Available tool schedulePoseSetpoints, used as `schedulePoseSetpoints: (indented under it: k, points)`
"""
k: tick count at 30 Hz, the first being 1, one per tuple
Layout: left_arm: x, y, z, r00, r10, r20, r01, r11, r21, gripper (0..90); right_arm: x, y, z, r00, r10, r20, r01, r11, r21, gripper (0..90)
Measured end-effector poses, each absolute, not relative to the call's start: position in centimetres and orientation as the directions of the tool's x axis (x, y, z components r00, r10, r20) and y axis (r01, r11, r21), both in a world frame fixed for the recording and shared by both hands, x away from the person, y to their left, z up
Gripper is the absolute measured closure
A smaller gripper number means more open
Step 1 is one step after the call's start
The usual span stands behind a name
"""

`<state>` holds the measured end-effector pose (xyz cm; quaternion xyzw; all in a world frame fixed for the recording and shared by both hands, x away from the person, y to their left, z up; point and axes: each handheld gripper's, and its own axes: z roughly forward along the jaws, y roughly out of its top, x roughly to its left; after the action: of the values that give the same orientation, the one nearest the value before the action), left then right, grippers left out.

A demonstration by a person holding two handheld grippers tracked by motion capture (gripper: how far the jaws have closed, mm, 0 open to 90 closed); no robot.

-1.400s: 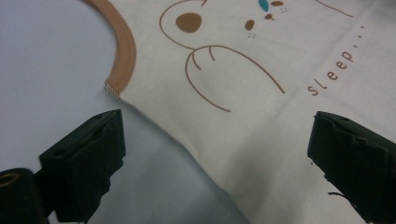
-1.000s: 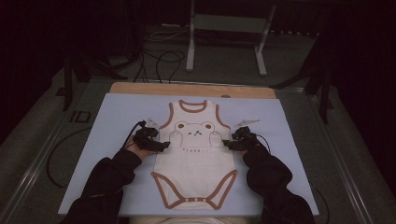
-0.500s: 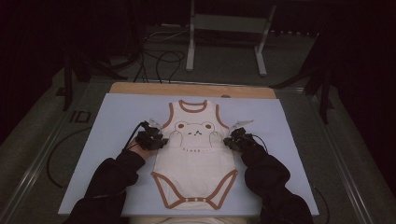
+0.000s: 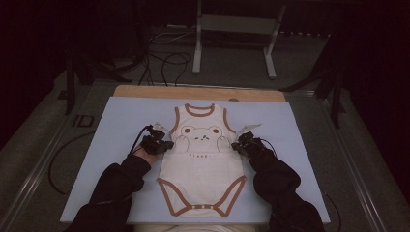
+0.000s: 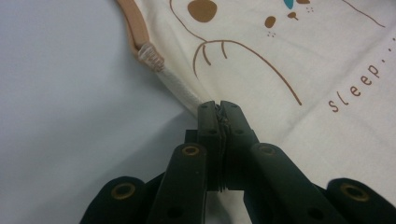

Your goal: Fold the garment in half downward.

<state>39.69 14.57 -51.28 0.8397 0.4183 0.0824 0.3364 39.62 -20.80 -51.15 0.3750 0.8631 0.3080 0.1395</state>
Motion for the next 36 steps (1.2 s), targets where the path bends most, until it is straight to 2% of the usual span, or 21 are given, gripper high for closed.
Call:
schedulePoseSetpoints:
  k: [23, 36]
  points:
    - [38.2, 15.3, -47.8, 0.686, 0.72, -0.11, 0.587, -0.457, 0.668, 89.4, 37.9, -21.5, -47.7, -0.699, 0.715, -0.038, 0.496, 0.522, 0.694, 90.0]
    - [36.4, 15.6, -46.3, 0.714, 0.691, -0.111, 0.567, -0.478, 0.671, 89.4, 35.6, -21.7, -46.5, -0.716, 0.697, -0.041, 0.469, 0.523, 0.712, 89.9]
